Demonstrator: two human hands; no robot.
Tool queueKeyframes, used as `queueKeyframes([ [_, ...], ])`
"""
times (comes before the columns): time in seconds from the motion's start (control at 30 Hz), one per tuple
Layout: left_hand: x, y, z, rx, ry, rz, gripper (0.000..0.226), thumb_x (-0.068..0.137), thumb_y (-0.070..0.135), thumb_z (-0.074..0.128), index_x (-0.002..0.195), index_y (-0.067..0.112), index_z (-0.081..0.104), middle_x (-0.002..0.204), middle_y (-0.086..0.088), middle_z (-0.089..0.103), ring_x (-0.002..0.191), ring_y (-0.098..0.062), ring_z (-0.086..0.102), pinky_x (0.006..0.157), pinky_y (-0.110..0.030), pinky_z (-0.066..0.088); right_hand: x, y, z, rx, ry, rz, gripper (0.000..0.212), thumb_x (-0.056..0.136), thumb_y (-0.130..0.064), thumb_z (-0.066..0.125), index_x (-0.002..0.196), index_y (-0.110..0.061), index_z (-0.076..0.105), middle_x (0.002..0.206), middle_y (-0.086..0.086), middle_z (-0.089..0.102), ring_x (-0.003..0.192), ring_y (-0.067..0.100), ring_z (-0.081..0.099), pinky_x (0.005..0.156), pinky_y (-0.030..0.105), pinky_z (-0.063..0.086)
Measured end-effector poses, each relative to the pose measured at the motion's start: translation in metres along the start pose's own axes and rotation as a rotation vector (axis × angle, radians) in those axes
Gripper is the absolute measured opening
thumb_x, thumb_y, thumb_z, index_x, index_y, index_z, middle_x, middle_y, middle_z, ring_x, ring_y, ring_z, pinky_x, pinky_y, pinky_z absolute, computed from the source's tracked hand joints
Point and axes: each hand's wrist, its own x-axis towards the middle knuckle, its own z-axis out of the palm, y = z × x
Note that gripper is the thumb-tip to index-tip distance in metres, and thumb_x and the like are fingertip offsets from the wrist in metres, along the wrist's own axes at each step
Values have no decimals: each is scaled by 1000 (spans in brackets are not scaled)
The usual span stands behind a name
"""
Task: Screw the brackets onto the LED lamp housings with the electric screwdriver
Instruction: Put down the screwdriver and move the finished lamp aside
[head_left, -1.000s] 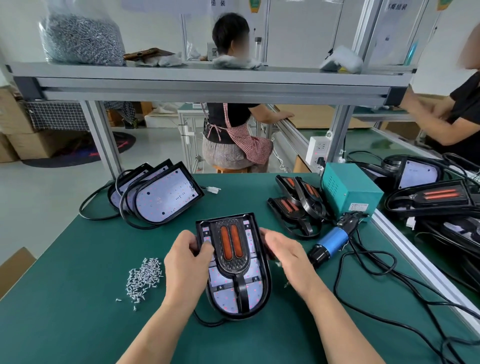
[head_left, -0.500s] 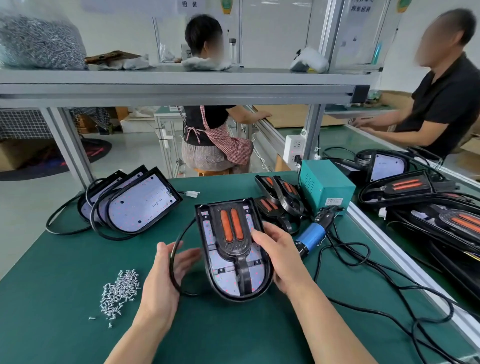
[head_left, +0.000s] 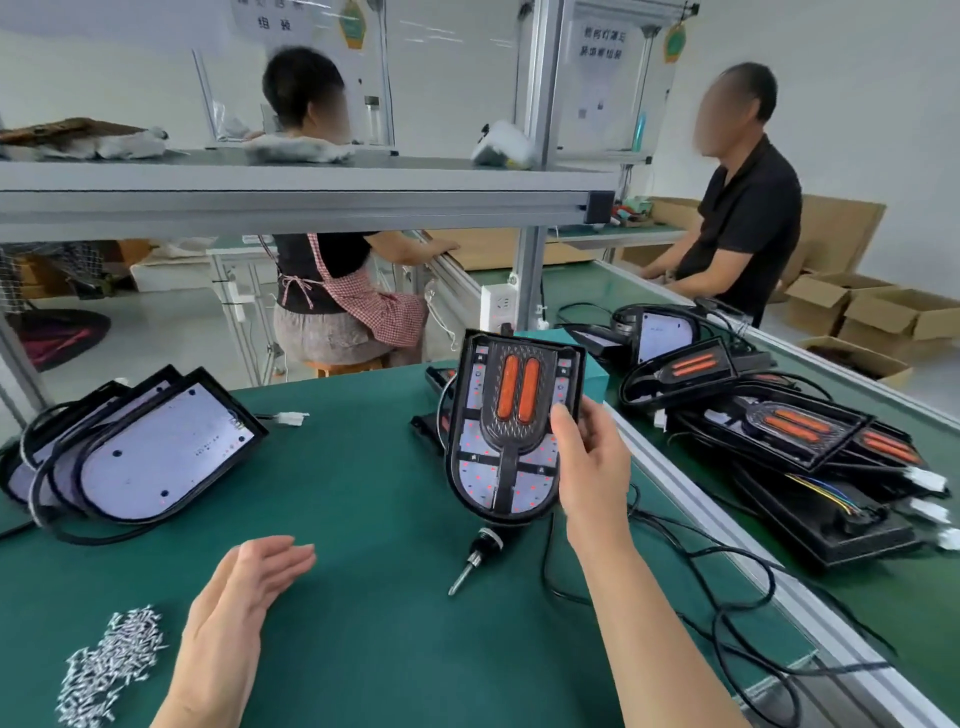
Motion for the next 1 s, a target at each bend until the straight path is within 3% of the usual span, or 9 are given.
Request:
queueKeyframes([
  [0.07,1,0,0,11,-25,9,37,108,26,35,110,1,63,102,-17,76,99,-25,73,86,-21,56,11,-3,-16,5,60,-17,25,94,-35,65,115,-21,70,92,-11,74,85,6,66,78,19,52],
  [0.2,-1,-1,1,62,-40,46,34,108,19,35,107,1,64,99,-17,76,95,-27,74,84,-23,57,32,-4,-52,-46,209,-67,14,97,-32,65,110,-26,69,80,-17,66,73,2,58,70,16,48],
  [0.33,-1,-3,2,92,-40,71,32,108,16,37,106,0,64,98,-18,76,93,-27,74,81,-22,57,54,-6,-83,-146,428,-97,15,98,-30,65,112,-24,65,80,-18,63,69,-4,56,74,23,45],
  [0.43,1,-3,4,88,-40,72,31,108,15,38,106,-1,64,98,-19,76,90,-25,75,78,-18,58,70,-6,-103,-268,597,-94,31,98,-34,63,121,-13,63,92,-7,64,85,11,62,85,36,48],
  [0.53,3,-4,5,73,-31,66,29,107,14,38,105,-1,64,97,-19,76,89,-25,75,77,-18,58,83,-3,-123,-360,702,-56,44,98,-37,63,132,-9,57,104,4,67,101,28,64,87,34,45],
  [0.73,2,-3,5,86,-33,71,29,107,14,39,105,2,65,99,-18,76,92,-26,75,81,-25,58,102,10,-145,-487,664,145,62,90,-27,75,140,-6,44,122,16,67,112,36,64,92,42,47],
  [0.87,2,-8,3,146,-23,88,29,107,13,39,106,5,67,101,-16,77,101,-37,72,98,-54,49,104,18,-142,-578,600,273,67,89,-26,77,139,-5,40,127,23,62,115,42,62,98,51,49],
  [1.0,3,-10,3,156,-8,76,27,106,13,42,105,8,68,101,-15,77,102,-37,72,90,-50,54,116,19,-131,-607,570,342,68,86,-28,81,131,0,37,129,29,59,115,45,61,97,52,52],
])
